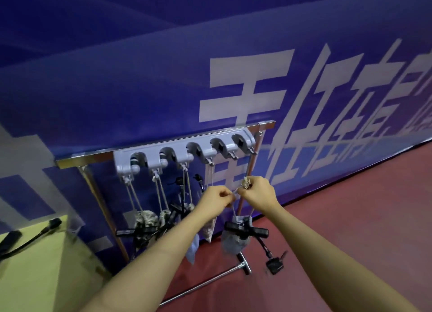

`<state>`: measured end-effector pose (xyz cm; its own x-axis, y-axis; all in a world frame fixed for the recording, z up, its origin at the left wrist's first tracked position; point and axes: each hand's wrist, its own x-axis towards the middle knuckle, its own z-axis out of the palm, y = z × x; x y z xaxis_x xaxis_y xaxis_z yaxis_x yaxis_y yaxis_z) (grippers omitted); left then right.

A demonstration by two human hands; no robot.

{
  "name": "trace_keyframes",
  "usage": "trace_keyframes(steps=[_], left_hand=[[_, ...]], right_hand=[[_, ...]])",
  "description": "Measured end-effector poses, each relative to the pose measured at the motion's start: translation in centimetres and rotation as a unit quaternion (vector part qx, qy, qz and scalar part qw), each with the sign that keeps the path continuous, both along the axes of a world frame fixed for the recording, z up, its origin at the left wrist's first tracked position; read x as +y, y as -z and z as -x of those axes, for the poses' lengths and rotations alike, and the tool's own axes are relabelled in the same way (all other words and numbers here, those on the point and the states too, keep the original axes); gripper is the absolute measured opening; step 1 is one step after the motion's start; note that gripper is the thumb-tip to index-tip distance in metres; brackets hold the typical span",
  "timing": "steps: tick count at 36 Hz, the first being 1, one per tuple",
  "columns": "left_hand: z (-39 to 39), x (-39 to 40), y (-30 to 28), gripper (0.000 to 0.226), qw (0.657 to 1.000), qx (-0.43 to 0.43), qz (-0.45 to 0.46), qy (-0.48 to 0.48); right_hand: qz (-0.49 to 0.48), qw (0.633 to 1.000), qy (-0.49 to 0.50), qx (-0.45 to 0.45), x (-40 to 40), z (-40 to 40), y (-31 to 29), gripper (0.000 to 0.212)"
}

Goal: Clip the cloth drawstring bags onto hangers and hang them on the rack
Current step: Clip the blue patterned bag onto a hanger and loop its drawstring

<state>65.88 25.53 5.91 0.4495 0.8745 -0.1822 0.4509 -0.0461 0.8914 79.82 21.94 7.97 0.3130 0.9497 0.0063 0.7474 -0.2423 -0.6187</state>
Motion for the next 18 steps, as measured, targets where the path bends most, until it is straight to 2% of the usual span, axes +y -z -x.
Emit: trace_keyframes(steps=[2,5,9,13,18], left_hand=[[-0.8,0.9,0.1,0.017,1.000,-0.002,-0.006,-0.015],[-2.2,2.2,0.1,0.016,0.998,-0.026,-0.012,-0.063],[-4.5,3.6,0.1,0.016,0.989,-0.044,-0.030,-0.137],[-6.4,5.4,-0.6,0.019,0.969,-0.018,-0.064,-0.237],[-8.3,6.8,-0.9,0.024,0.951,0.049,-0.094,-0.289]], right_hand=[[-0.014,1.000,-0.019,0.014,0.8,-1.1,0.4,0.035],[-0.040,0.993,-0.069,0.090,2.3,-2.9,0.7,0.037],[-0.071,0.983,-0.096,0.138,4.9,-4.7,0.7,0.031],[-0.095,0.982,-0.109,0.123,7.8,-5.6,0.7,0.028],[-0.093,0.986,-0.121,0.064,10.5,-6.0,1.2,0.022]])
